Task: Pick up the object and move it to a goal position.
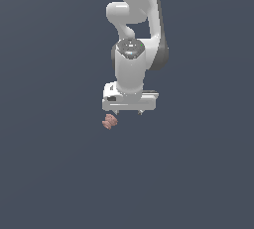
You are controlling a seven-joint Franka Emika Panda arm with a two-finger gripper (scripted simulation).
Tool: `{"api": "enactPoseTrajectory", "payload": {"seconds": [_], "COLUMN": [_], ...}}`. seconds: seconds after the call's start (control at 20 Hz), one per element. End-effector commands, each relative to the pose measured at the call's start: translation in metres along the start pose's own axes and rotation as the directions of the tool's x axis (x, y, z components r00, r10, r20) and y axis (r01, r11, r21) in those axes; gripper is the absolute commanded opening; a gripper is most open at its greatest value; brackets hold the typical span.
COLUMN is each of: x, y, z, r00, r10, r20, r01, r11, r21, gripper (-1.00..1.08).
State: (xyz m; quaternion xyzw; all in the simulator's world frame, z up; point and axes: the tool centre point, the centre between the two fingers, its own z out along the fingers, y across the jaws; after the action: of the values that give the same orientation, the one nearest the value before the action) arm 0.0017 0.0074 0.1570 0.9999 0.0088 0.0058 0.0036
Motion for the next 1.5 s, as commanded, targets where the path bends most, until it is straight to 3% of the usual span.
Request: {"api": "enactPoseTrajectory", "payload": {"seconds": [0.0, 0.6, 1.0, 1.25, 1.45], "x": [0.0, -0.005, -0.007, -0.01, -0.015], "y": [0.0, -0.006, 0.007, 0.026, 0.047], "z": [0.0, -0.012, 0.0, 0.016, 0.033], "r00": [1.0, 1.0, 0.994, 0.974, 0.934], "r10": [0.0, 0.02, 0.105, 0.227, 0.358], "r20": [0.0, 0.006, 0.009, 0.012, 0.015], "r01": [0.0, -0.02, -0.105, -0.227, -0.358], "r11": [1.0, 1.0, 0.994, 0.974, 0.934], "r21": [0.0, 0.008, 0.01, 0.012, 0.01], "gripper": [1.0, 1.0, 1.0, 1.0, 1.0]}}
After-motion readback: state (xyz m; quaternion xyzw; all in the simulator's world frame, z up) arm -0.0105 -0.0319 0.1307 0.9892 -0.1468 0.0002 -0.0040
